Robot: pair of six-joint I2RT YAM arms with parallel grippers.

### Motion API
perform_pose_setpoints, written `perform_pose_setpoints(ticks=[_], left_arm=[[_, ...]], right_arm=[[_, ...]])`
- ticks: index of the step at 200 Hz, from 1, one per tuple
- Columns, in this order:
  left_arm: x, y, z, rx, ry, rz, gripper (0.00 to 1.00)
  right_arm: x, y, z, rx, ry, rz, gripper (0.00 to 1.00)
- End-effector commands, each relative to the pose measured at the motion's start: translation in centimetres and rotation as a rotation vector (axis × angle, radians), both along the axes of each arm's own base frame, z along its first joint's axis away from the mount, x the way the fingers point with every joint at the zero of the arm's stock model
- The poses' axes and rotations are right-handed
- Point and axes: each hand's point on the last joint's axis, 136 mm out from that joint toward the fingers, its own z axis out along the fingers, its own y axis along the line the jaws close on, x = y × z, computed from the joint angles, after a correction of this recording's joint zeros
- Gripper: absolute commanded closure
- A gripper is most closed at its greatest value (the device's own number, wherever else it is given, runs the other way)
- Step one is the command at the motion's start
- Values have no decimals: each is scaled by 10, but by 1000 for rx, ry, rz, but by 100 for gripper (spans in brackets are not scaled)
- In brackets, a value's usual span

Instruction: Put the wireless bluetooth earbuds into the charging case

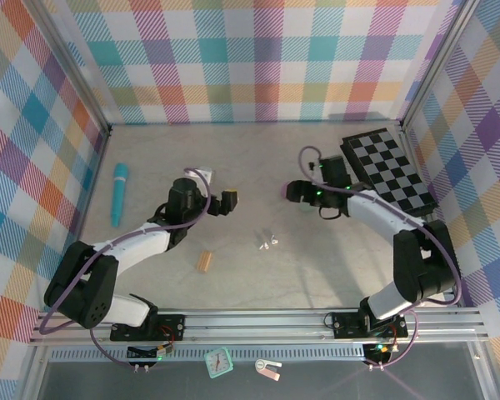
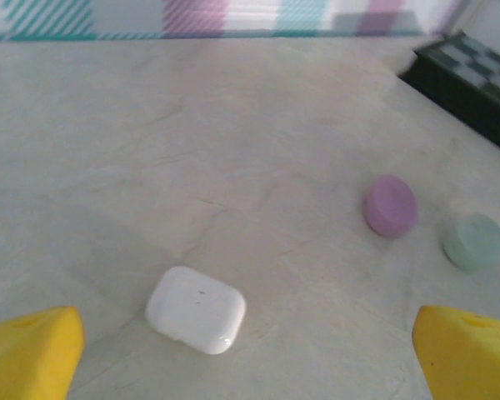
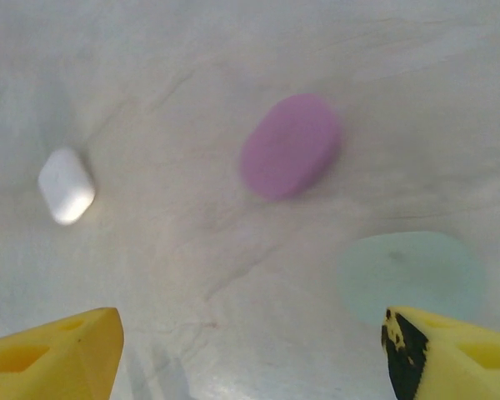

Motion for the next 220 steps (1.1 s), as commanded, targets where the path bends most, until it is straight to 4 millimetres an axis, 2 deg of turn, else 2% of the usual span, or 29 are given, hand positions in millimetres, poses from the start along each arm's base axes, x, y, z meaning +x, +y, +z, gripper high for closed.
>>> perform_pose_setpoints(ticks=[1,28,70,91,136,164,185,220], left_arm=[[1,21,2,-205,77,110,0],[-2,49,-12,-308,183,222,0],[-12,76,-25,-397,247,326,0],[-13,85,-26,-418,259,355,0],[-14,90,-21,-434,259,354,0],[-14,93,-20,-437,256,358,0],[-16,97,-20,-438,254,367,0],[-16,100,-21,-445,258,374,0]], right_arm=[[-2,32,4,-75,-128,172,17],[-1,71,-1,-86,-140,276,15],[8,126,-22,-120,-95,389,14],[15,148,-32,-149,-85,431,14],[31,184,-50,-218,-77,493,14],[37,199,-64,-265,-73,528,16],[40,203,-71,-287,-67,537,20],[40,204,-82,-327,-54,554,33]])
